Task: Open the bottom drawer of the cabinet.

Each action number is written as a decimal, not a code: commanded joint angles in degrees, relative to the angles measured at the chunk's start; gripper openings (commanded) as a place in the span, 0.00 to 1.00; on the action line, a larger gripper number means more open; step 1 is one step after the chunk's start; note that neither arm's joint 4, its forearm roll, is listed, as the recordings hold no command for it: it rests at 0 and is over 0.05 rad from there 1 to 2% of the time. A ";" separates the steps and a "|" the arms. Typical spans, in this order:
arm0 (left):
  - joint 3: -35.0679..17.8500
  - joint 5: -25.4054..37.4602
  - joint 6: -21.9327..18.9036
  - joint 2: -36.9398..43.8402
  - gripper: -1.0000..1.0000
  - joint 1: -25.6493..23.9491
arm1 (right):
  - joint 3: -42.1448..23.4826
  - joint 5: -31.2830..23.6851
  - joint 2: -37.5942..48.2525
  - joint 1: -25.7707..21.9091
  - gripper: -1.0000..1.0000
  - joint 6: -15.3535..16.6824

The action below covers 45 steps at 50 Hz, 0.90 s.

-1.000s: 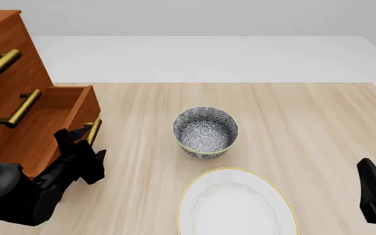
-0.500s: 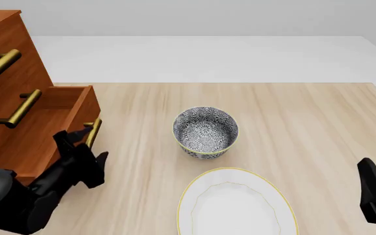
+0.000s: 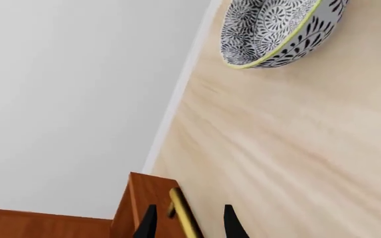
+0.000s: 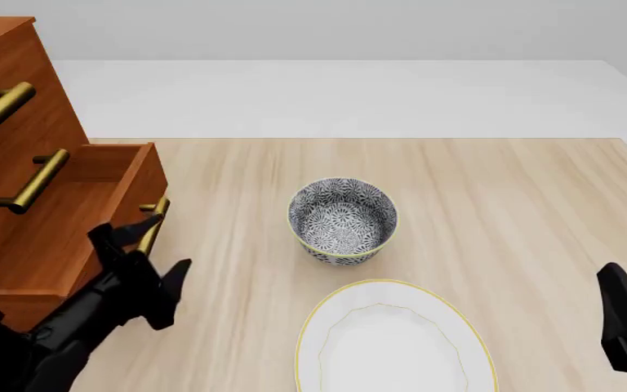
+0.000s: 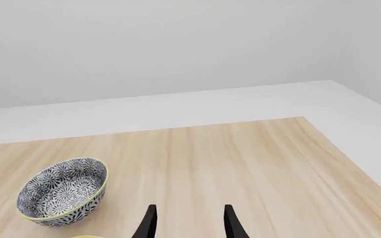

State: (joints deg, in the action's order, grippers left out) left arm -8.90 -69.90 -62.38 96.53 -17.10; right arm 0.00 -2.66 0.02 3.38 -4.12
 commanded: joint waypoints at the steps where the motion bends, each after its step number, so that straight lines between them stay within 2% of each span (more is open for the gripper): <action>1: 3.93 0.00 2.57 -7.65 1.00 -4.17 | 0.00 0.02 0.00 0.12 1.00 -0.11; 6: 6.03 0.00 3.98 -11.75 1.00 -5.57 | 0.00 0.09 0.00 0.12 1.00 -0.06; 8: 7.05 0.14 6.30 -14.52 1.00 -6.92 | 0.00 0.21 0.00 0.04 1.00 -0.09; 10: 7.12 1.09 5.98 -15.51 1.00 -7.07 | 0.00 0.20 0.00 0.00 1.00 -0.05; 11: 6.42 6.85 7.83 -21.23 1.00 -7.62 | 0.00 0.23 0.00 -0.01 1.00 -0.12; 14: 4.90 16.43 9.36 -29.76 1.00 -8.13 | 0.00 0.29 0.00 -0.04 1.00 -0.16; 16: 2.75 25.33 12.42 -36.61 1.00 -8.66 | 0.00 0.26 0.00 -0.05 1.00 -0.15; 19: 0.44 34.17 14.69 -42.85 1.00 -9.23 | 0.00 0.36 0.00 -0.11 1.00 -0.20; 23: -0.77 38.89 16.23 -46.08 1.00 -9.65 | 0.00 0.48 0.00 -0.22 1.00 -0.26; 26: -3.00 44.68 19.34 -49.68 1.00 -9.36 | 0.00 0.53 0.00 -0.37 1.00 -0.28; 31: -5.03 49.69 20.07 -52.44 1.00 -9.17 | 0.00 0.60 0.00 -0.59 1.00 -0.31; 36: -8.63 56.09 22.83 -55.54 1.00 -8.50 | 0.00 0.73 0.00 -0.67 1.00 -0.29; 41: -10.91 59.61 23.68 -56.55 1.00 -7.47 | 0.00 0.84 0.01 -0.82 1.00 -0.20; 43: -13.58 63.29 27.07 -57.58 1.00 -6.82 | 0.00 0.95 0.01 -0.86 1.00 -0.23; 45: -14.69 65.30 27.66 -57.42 1.00 -6.39 | 0.00 0.99 0.01 -1.05 1.00 -0.16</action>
State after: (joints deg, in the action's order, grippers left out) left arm -17.46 -16.31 -40.12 43.75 -24.93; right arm 0.00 -1.92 0.03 2.70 -4.36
